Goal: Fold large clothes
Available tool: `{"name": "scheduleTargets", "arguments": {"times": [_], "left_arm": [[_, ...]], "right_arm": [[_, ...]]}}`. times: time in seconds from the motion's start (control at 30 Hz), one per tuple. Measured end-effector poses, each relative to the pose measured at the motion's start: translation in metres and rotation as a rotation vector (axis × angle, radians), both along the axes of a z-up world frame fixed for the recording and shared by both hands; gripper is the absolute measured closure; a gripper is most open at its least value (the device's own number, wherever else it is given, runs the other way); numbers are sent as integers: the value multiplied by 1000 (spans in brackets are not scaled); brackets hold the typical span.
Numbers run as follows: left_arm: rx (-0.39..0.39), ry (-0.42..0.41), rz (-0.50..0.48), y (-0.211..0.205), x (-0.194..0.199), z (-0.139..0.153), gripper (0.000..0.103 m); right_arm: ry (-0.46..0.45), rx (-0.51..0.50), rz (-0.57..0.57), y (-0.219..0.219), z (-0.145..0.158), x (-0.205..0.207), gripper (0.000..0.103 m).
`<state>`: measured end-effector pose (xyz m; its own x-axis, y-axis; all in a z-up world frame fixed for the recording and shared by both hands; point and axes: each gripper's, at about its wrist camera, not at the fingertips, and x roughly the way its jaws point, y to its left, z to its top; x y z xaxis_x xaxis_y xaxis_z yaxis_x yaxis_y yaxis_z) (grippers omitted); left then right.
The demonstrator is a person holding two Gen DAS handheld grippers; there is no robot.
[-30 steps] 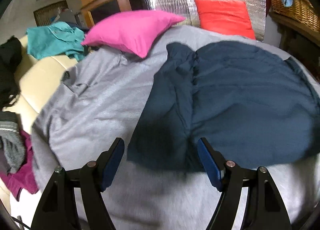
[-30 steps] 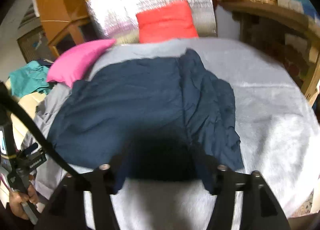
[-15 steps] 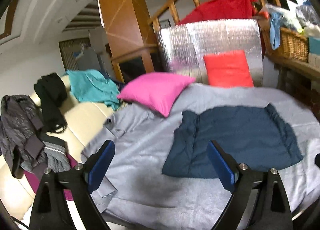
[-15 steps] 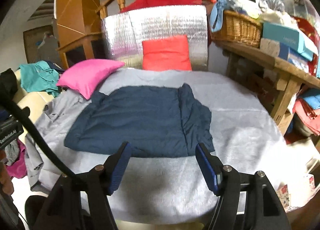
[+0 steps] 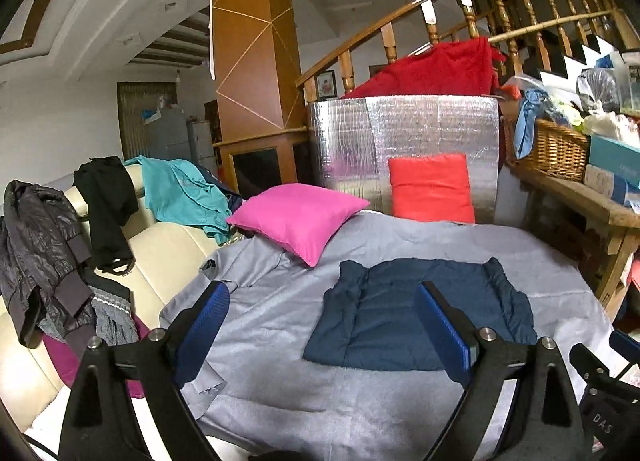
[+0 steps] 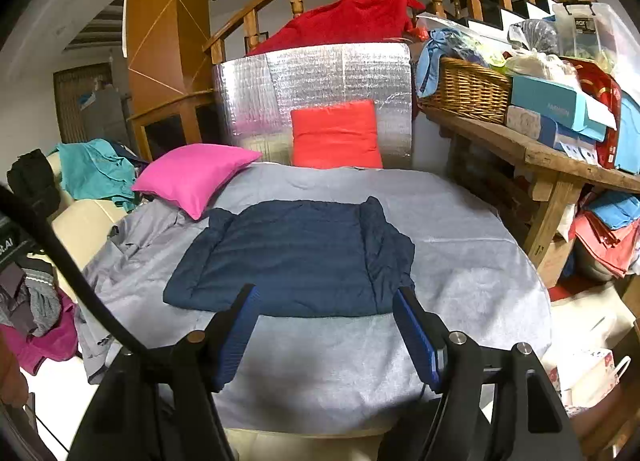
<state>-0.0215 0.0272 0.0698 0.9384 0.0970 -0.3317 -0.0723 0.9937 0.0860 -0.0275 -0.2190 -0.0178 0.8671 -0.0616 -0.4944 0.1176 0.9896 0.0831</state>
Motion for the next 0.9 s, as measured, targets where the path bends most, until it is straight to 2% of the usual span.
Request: {"name": "scheduleTargets", "arguments": {"times": [0.37,0.9], "left_arm": [[-9,-18,7,6,-12,5,9],[-24,-20,6,10,-16,5,9]], "right_arm": [[-27,-2,17,10,10,-6,31],[-9,-16,17,17,11,-2,31]]}}
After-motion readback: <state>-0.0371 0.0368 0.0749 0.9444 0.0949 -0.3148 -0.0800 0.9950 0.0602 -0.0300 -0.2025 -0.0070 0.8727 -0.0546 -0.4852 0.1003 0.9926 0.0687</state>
